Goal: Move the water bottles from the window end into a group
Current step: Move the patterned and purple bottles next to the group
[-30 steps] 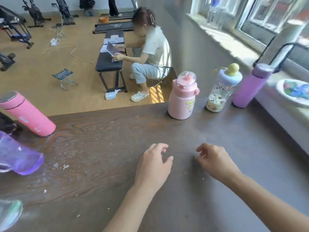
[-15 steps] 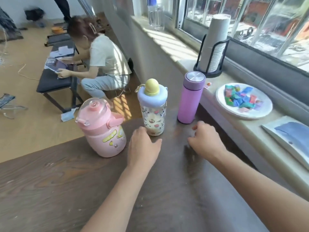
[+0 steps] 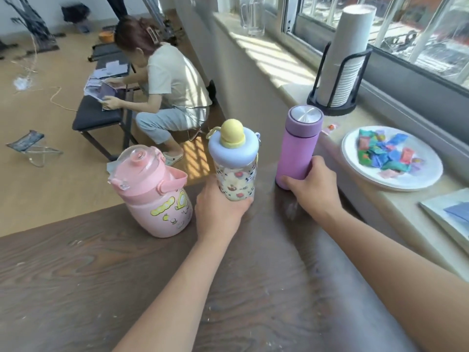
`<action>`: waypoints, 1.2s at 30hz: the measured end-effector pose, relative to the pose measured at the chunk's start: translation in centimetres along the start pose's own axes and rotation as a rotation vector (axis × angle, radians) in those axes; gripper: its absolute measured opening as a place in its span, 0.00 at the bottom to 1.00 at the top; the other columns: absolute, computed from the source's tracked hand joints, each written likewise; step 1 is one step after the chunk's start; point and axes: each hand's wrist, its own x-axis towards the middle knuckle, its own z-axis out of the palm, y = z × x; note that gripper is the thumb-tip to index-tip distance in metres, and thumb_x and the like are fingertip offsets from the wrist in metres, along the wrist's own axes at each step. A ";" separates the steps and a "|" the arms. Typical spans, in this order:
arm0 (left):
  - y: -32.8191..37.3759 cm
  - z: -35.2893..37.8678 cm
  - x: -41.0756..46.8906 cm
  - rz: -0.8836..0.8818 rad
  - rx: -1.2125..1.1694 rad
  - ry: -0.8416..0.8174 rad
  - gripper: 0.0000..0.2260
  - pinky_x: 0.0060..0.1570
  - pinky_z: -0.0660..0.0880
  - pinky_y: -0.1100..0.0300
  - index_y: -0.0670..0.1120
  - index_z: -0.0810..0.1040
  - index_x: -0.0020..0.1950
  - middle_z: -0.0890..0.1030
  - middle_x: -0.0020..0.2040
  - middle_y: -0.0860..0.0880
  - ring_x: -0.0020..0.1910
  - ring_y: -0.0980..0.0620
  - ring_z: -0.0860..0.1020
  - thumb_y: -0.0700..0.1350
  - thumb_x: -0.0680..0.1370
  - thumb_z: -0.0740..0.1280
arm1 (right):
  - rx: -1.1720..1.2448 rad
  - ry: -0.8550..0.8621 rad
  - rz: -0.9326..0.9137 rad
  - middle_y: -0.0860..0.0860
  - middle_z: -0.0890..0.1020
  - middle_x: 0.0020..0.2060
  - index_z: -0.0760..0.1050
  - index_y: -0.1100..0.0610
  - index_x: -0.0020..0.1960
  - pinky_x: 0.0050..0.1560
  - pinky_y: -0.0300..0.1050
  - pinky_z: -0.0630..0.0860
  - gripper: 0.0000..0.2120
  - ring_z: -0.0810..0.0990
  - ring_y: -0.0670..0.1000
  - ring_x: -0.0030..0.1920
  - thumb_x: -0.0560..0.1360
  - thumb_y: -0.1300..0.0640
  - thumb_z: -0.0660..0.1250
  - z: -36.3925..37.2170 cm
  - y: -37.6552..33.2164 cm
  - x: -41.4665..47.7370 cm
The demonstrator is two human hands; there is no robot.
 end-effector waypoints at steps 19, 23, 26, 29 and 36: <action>-12.8 -16.7 -14.7 -0.074 -0.133 0.034 0.24 0.48 0.83 0.53 0.58 0.78 0.54 0.87 0.47 0.60 0.49 0.57 0.86 0.57 0.62 0.81 | -0.123 -0.166 -0.152 0.43 0.83 0.46 0.76 0.53 0.53 0.50 0.50 0.81 0.21 0.83 0.49 0.49 0.66 0.49 0.80 4.3 -5.3 -25.3; -18.6 -24.4 -18.6 -0.131 -0.145 0.093 0.23 0.48 0.84 0.52 0.59 0.78 0.53 0.87 0.45 0.61 0.47 0.58 0.87 0.56 0.61 0.80 | -0.103 -0.260 -0.210 0.43 0.83 0.45 0.75 0.52 0.52 0.49 0.47 0.80 0.19 0.83 0.48 0.50 0.67 0.52 0.80 8.8 -8.6 -33.1; -23.1 -30.4 -21.9 -0.179 -0.134 0.160 0.24 0.49 0.84 0.51 0.59 0.79 0.53 0.87 0.45 0.61 0.47 0.58 0.87 0.56 0.60 0.80 | -0.081 -0.346 -0.244 0.43 0.83 0.46 0.75 0.51 0.53 0.50 0.48 0.80 0.20 0.83 0.47 0.50 0.67 0.51 0.80 12.5 -11.2 -39.0; -27.2 -36.1 -25.3 -0.226 -0.098 0.227 0.25 0.49 0.84 0.50 0.59 0.79 0.53 0.87 0.45 0.60 0.47 0.57 0.87 0.59 0.59 0.80 | -0.058 -0.421 -0.273 0.44 0.83 0.48 0.75 0.51 0.54 0.51 0.48 0.80 0.21 0.82 0.47 0.51 0.67 0.50 0.81 16.1 -13.4 -45.1; -35.7 -46.8 -34.2 -0.352 -0.098 0.350 0.23 0.48 0.84 0.50 0.60 0.79 0.51 0.88 0.45 0.61 0.45 0.59 0.87 0.56 0.59 0.81 | -0.045 -0.614 -0.347 0.40 0.83 0.48 0.75 0.49 0.55 0.51 0.47 0.80 0.21 0.82 0.44 0.52 0.67 0.49 0.80 22.9 -17.2 -58.4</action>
